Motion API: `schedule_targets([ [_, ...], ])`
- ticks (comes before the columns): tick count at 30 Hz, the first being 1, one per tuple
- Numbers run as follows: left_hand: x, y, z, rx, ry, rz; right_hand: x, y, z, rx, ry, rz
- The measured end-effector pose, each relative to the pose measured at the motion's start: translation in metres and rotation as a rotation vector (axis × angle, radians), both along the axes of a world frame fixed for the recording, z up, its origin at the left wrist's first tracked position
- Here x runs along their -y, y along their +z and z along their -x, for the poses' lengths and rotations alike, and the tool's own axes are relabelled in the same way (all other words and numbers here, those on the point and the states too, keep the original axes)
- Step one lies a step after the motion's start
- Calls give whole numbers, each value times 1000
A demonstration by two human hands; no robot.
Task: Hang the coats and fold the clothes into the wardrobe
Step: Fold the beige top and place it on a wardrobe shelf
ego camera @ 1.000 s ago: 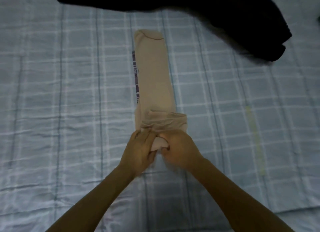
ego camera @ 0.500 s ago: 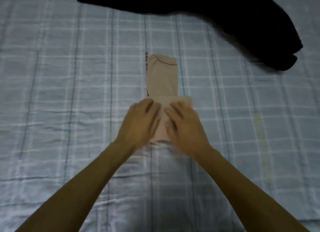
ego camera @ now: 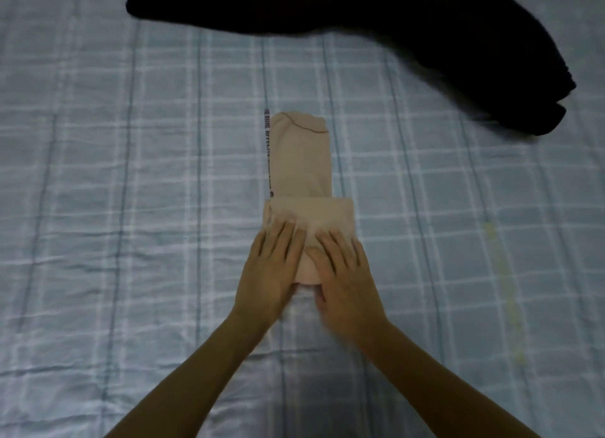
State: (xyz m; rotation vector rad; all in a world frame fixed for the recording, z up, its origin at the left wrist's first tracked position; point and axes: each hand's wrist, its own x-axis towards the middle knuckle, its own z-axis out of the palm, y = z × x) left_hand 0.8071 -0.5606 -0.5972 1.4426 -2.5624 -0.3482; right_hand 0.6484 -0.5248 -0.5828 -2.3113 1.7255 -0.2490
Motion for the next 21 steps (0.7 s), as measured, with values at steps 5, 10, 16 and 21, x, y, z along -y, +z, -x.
schedule_targets([
  [5,13,21,-4,-109,-17,-26,25,27,4,161,-51,23],
  [10,30,91,-23,-110,-137,-525,32,94,20,203,66,-227],
  [16,98,113,-19,-441,193,-395,85,104,19,321,-250,117],
  [21,99,64,9,-160,66,-127,101,33,1,86,-230,-46],
])
